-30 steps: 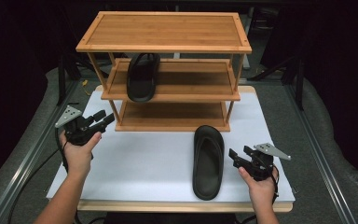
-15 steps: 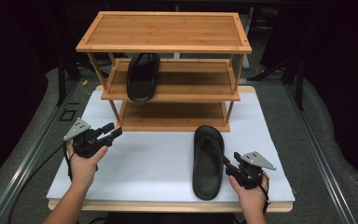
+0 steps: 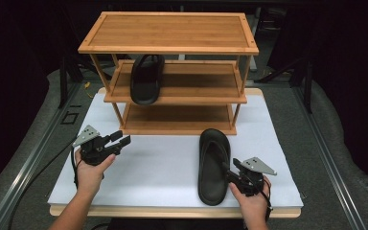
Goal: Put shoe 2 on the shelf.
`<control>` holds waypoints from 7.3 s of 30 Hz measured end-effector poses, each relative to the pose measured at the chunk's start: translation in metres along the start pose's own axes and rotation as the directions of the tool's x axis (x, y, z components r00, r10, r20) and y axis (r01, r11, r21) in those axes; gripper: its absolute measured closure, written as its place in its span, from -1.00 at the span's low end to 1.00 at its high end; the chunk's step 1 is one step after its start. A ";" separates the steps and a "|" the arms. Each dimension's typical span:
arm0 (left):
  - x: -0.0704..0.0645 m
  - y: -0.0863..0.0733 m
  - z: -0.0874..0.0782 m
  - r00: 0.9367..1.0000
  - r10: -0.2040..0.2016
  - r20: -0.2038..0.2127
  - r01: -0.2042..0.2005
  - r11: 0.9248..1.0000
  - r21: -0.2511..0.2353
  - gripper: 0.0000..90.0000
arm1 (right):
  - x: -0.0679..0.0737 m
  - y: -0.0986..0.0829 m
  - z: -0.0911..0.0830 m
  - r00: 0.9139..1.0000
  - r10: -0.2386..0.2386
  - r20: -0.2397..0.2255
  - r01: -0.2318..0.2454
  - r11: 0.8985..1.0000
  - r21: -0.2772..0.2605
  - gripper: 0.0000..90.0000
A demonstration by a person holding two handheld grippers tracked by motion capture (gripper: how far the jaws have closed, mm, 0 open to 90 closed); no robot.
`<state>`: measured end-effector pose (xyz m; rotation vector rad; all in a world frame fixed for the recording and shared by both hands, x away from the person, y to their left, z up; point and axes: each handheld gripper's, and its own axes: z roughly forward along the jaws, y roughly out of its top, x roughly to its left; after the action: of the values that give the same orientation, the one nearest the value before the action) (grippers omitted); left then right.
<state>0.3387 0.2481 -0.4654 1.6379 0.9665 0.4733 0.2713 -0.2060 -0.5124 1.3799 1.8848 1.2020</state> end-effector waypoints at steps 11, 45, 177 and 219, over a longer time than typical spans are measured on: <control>0.000 -0.005 0.007 1.000 -0.005 0.008 0.004 1.000 0.028 0.16 | -0.002 -0.009 0.014 1.000 0.021 -0.019 -0.019 0.995 0.098 0.46; 0.006 -0.008 0.007 0.999 -0.038 -0.013 0.038 0.999 0.030 0.15 | -0.011 -0.013 0.007 1.000 -0.001 0.018 -0.002 0.991 0.137 0.65; 0.019 -0.009 0.002 0.993 -0.098 -0.066 0.099 0.995 0.014 0.13 | -0.008 0.085 -0.050 0.998 0.057 -0.024 -0.061 0.983 -0.171 0.87; 0.026 -0.013 0.003 0.991 -0.119 -0.063 0.120 0.992 0.024 0.13 | -0.005 0.178 0.036 0.995 0.064 0.083 -0.045 0.976 -0.212 0.87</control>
<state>0.3518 0.2672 -0.4830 1.5877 1.1145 0.4323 0.3879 -0.1814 -0.3746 1.3540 1.6180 1.3028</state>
